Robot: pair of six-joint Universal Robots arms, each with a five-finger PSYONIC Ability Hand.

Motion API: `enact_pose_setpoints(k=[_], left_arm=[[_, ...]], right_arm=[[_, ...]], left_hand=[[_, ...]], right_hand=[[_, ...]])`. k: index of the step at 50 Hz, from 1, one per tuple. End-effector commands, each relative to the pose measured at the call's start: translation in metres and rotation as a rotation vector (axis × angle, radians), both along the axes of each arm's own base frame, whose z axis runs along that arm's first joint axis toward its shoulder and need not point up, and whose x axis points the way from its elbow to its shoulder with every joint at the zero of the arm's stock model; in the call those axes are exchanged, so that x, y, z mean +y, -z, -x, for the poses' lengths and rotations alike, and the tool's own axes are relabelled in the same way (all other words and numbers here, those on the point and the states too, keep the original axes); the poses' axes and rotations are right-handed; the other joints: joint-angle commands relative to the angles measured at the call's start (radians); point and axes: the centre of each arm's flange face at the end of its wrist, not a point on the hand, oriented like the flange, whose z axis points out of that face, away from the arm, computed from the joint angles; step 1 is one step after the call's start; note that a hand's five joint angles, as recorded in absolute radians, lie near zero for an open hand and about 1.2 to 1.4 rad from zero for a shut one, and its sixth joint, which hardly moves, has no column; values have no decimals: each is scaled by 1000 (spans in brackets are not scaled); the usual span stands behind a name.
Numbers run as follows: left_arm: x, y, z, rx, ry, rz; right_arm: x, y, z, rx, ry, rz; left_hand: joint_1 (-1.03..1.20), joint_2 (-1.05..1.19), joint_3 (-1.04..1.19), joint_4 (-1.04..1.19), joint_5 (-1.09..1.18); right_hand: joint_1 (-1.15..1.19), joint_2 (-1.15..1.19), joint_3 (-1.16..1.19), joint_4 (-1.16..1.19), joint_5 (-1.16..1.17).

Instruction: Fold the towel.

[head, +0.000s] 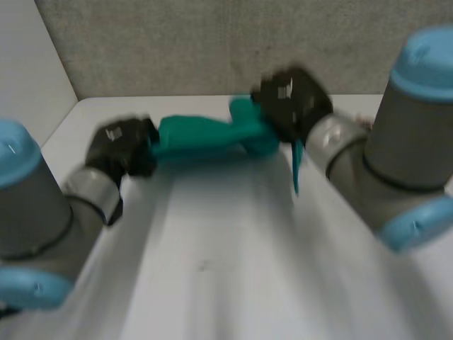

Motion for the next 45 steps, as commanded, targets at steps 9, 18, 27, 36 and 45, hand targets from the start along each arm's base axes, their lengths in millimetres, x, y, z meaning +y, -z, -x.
enact_pose_setpoints(k=[9,18,27,36,45], left_arm=[[22,48,-9,-149,16,-126],[24,41,-10,-141,14,-108],[25,44,-10,-140,18,-118],[21,48,-9,-147,14,-125],[13,43,-9,-142,13,-115]], right_arm=[[-18,120,39,-85,145,-612],[-25,105,76,-364,269,-680],[-25,123,104,-377,358,-697],[-34,144,116,-316,398,-726],[-56,129,122,-344,381,-664]], left_hand=[[281,203,209,207,245],[281,203,209,207,245],[281,203,209,207,245],[281,203,209,207,245],[281,203,209,207,245]], right_hand=[[-284,-503,-514,-524,-473],[-487,-705,-717,-726,-676],[-455,-673,-685,-695,-644],[152,-66,-78,-88,-37],[449,230,219,209,260]])
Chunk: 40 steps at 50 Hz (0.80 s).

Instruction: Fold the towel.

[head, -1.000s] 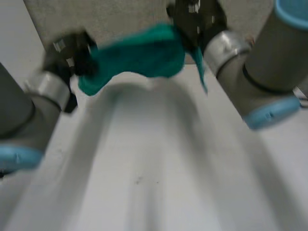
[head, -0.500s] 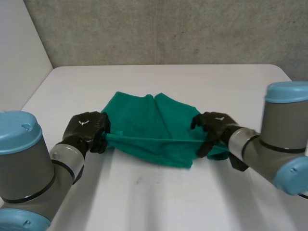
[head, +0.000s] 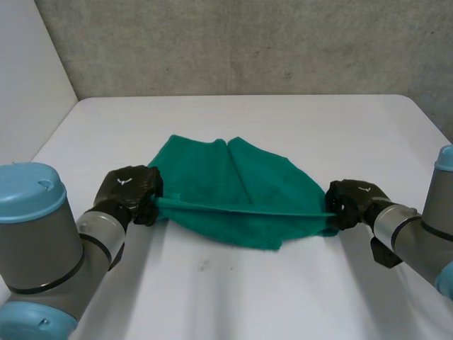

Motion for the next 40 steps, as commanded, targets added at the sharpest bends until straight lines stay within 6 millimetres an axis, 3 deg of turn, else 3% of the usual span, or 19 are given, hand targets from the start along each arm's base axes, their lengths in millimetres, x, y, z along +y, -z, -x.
enact_pose_setpoints(k=[1,2,3,4,5,6,8,11,14,19,22,23,29,33,36,37,39,40], left_arm=[[-7,-9,1,9,-1,21],[-8,-16,3,16,2,37],[-9,-23,4,21,3,51],[-10,-31,4,29,3,69],[-10,-43,4,39,3,93],[-8,-68,2,56,5,152],[-5,-92,0,65,5,208],[0,-133,-5,72,2,317],[2,-151,-7,41,5,366],[-5,-144,-4,-75,17,348],[-17,-122,2,-138,28,297],[-25,-106,4,-174,31,256],[-65,-50,17,-255,39,139],[-89,-31,28,-281,46,131],[-93,-29,30,-286,48,137],[-102,-31,34,-289,49,165],[-111,-37,38,-297,49,208],[-120,-50,43,-301,48,272]], right_arm=[[-15,-15,3,-19,-7,58],[-18,-44,-1,-46,-36,138],[-18,-45,-1,-46,-37,139],[-17,-60,-2,-55,-46,178],[-14,-91,-2,-66,-55,254],[-10,-124,-1,-65,-67,343],[-3,-158,0,-44,-80,440],[13,-201,3,54,-106,556],[27,-214,4,222,-164,555],[36,-208,-5,396,-264,482],[25,-180,-25,448,-312,395],[19,-168,-33,469,-316,368],[-10,-114,-50,526,-337,246],[-34,-86,-59,535,-340,218],[-40,-84,-61,530,-335,228],[-52,-84,-66,520,-321,262],[-81,-107,-75,485,-245,416],[-90,-117,-77,468,-210,473]], left_hand=[[281,203,208,203,245],[281,203,208,203,245],[281,203,208,203,245],[281,203,208,203,245],[281,203,208,203,245],[281,203,208,203,245],[281,203,208,203,245],[281,203,208,203,245],[281,203,208,203,245],[281,203,208,203,245],[281,203,208,203,245],[281,203,208,203,245],[281,203,208,203,245],[281,203,208,203,245],[281,203,208,203,245],[281,203,208,203,245],[281,203,208,203,245],[281,203,208,203,245]], right_hand=[[421,233,224,217,251],[421,233,224,217,251],[421,233,224,217,251],[421,233,224,217,251],[421,233,224,217,251],[421,233,224,217,251],[421,233,224,217,251],[421,233,224,217,251],[421,233,224,217,251],[421,233,224,217,251],[421,233,224,217,251],[421,233,224,217,251],[421,233,224,217,251],[421,233,224,217,251],[421,233,224,217,251],[421,233,224,217,251],[421,233,224,217,251],[421,233,224,217,251]])
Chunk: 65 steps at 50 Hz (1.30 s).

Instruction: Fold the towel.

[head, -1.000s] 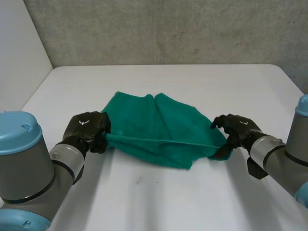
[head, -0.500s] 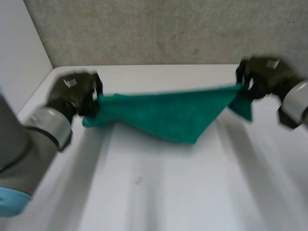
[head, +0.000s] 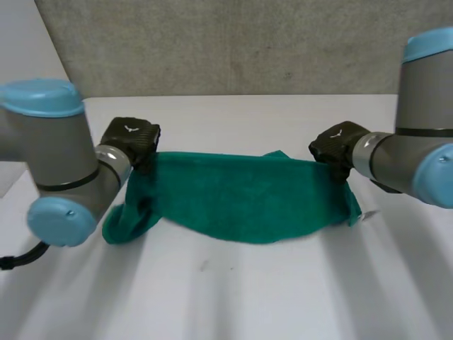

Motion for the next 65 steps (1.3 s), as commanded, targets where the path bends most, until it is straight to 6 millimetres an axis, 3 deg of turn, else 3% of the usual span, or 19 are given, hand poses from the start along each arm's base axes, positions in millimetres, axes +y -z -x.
enact_pose_setpoints(k=[1,2,3,4,5,9,12,16,20,21,22,24,28,33,39,50,54,58,65], left_arm=[[-39,-40,19,-6,23,226],[-48,-65,23,21,16,343],[-51,-80,24,44,10,410],[-51,-80,24,44,10,411],[-54,-127,25,132,-12,605],[-41,-189,16,256,-63,850],[-34,-196,12,281,-82,889],[-28,-167,10,237,-73,794],[-19,-97,7,145,-54,581],[-19,-97,7,145,-54,580],[-16,-85,6,129,-50,542],[-1,-37,2,71,-36,389],[20,14,-6,5,-26,214],[52,50,-10,-53,4,58],[84,62,-18,-112,-8,-71],[122,52,-29,-166,-5,-139],[133,48,-30,-181,20,-150],[135,41,-29,-184,34,-143],[98,5,-25,-130,32,-21]], right_arm=[[-62,-40,-17,-144,63,308],[-73,-70,-19,-222,97,442],[-73,-71,-19,-223,98,443],[-77,-89,-18,-270,116,519],[-82,-120,-17,-370,143,649],[-76,-195,-13,-608,156,955],[-62,-222,-3,-629,154,1024],[-58,-202,-3,-579,147,929],[-46,-126,-12,-466,80,668],[-42,-98,-12,-429,71,582],[-42,-98,-12,-429,71,582],[-34,-62,-10,-385,68,472],[-22,-14,-3,-324,87,326],[-7,26,8,-254,114,177],[14,53,15,-194,117,39],[44,59,34,-114,109,-9],[52,63,45,-71,116,-22],[55,66,48,-56,115,-22],[42,67,57,-69,148,22]], left_hand=[[281,201,205,202,245],[281,201,205,202,245],[281,201,205,202,245],[281,201,205,202,245],[281,201,205,202,245],[281,201,205,202,245],[281,201,205,202,245],[281,201,205,202,245],[281,201,205,202,245],[281,201,205,202,245],[281,201,205,202,245],[281,201,205,202,245],[281,201,205,202,245],[281,201,205,202,245],[281,201,205,202,245],[281,201,205,202,245],[-12,-91,-87,-90,-48],[-555,-634,-630,-633,-591],[-811,-890,-886,-890,-847]], right_hand=[[421,233,218,205,250],[421,233,218,205,250],[421,233,218,205,250],[421,233,218,205,250],[421,233,218,205,250],[421,233,218,205,250],[421,233,218,205,250],[421,233,218,205,250],[421,233,218,205,250],[421,233,218,205,250],[421,233,218,205,250],[421,233,218,205,250],[421,233,218,205,250],[421,233,218,205,250],[421,233,218,205,250],[421,233,218,205,250],[421,233,218,205,250],[421,233,218,205,250],[421,233,218,205,250]])
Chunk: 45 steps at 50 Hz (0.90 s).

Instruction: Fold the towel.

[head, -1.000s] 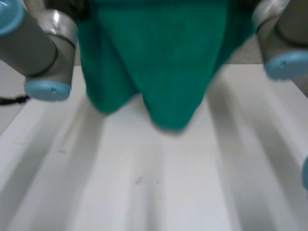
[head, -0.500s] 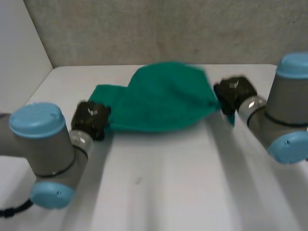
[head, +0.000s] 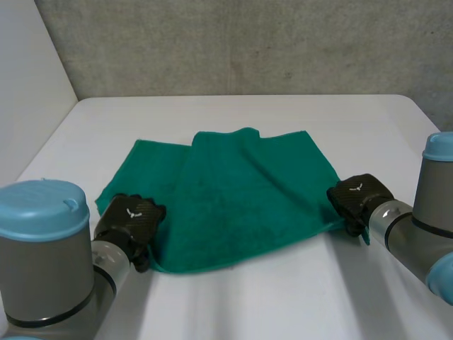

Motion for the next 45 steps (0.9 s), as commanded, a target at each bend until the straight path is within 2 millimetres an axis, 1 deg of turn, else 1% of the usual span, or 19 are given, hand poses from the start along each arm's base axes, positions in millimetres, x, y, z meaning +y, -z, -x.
enact_pose_setpoints(k=[1,2,5,6,7,9,10,14,16,17,21,29,34,36,37,41,45], left_arm=[[-41,-36,2,52,9,121],[-55,-42,-3,53,14,142],[-73,-48,-9,51,46,166],[-84,-50,-13,51,69,177],[-89,-50,-13,50,86,181],[-96,-44,-13,46,115,168],[-104,-36,-12,40,136,148],[-118,-21,-11,13,136,97],[-122,-15,-11,3,136,69],[-124,-8,-10,-8,140,37],[-129,8,-9,-41,152,-27],[-131,29,-8,-121,199,-71],[-133,34,-7,-136,206,-79],[-133,34,-7,-136,204,-83],[-133,35,-7,-138,205,-87],[-132,36,-7,-139,205,-91],[-133,38,-8,-143,203,-95]], right_arm=[[-13,1,10,-10,37,41],[-14,2,10,-10,38,44],[-14,3,10,-10,37,42],[-14,4,10,-10,37,41],[-14,4,10,-10,37,42],[-13,6,9,-9,34,39],[-12,6,8,-8,32,36],[-12,7,8,-9,31,36],[-12,7,8,-7,30,35],[-11,7,8,-6,28,36],[-11,8,8,-2,26,34],[-9,9,8,-2,23,28],[-8,10,7,-8,10,20],[-8,11,8,-9,9,18],[-8,11,8,-10,7,18],[-9,11,8,-10,9,18],[-9,11,8,-11,9,17]], left_hand=[[-145,-165,-169,-158,-156],[-148,-168,-171,-161,-159],[-143,-162,-166,-155,-153],[-140,-159,-163,-152,-150],[-140,-159,-163,-152,-150],[-131,-150,-154,-143,-141],[-119,-138,-142,-132,-130],[-119,-138,-142,-132,-130],[-119,-138,-142,-132,-130],[-119,-138,-142,-132,-130],[-105,-124,-128,-117,-115],[-25,-44,-48,-38,-36],[4,-15,-19,-8,-6],[51,32,28,38,40],[135,116,112,123,125],[335,316,312,323,325],[330,311,307,318,320]], right_hand=[[417,233,211,205,250],[417,233,211,205,250],[417,233,211,205,250],[417,233,211,205,250],[417,233,211,205,250],[417,233,211,205,250],[417,233,211,205,250],[417,233,211,205,250],[417,233,211,205,250],[417,233,211,205,250],[417,233,211,205,250],[417,233,211,205,250],[417,233,211,205,250],[417,233,211,205,250],[417,233,211,205,250],[417,233,211,205,250],[417,233,211,205,250]])
